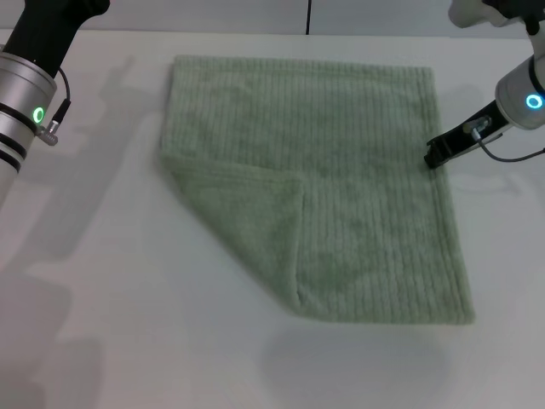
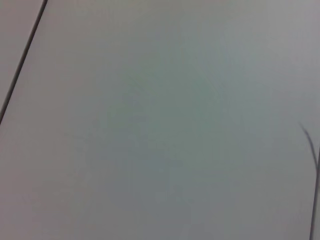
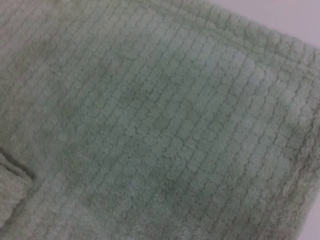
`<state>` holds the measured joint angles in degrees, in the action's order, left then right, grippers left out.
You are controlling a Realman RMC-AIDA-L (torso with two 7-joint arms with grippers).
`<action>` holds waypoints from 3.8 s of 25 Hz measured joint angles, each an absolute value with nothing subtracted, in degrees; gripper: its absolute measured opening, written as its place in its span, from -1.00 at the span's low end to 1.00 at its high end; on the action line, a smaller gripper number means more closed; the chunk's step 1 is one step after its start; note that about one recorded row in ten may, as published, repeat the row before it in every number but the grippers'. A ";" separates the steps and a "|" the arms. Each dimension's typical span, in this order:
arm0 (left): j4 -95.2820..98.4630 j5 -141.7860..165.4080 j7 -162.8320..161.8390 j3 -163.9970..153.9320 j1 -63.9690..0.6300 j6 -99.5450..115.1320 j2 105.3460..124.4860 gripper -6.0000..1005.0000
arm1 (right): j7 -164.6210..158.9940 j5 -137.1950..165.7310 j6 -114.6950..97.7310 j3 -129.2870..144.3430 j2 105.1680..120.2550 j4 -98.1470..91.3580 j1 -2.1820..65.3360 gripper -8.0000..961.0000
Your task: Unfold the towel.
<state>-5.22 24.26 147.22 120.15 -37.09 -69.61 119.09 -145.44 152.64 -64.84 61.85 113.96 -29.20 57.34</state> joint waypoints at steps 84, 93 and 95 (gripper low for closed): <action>-46.30 99.82 82.62 97.12 -37.11 -59.93 117.69 0.59 | -143.69 152.93 -63.83 62.40 114.26 -26.63 57.91 -0.98; -45.73 102.63 80.34 95.54 -38.28 -55.40 118.29 0.59 | -143.27 152.77 -64.11 62.40 114.26 -26.63 58.00 -0.98; -45.20 103.45 80.11 94.90 -38.52 -53.83 118.33 0.59 | -143.26 152.71 -64.15 62.40 114.26 -26.63 58.01 -0.98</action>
<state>-45.20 103.45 80.11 94.90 -38.51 -53.83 118.33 -143.27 152.71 -64.15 62.40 114.26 -26.63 58.01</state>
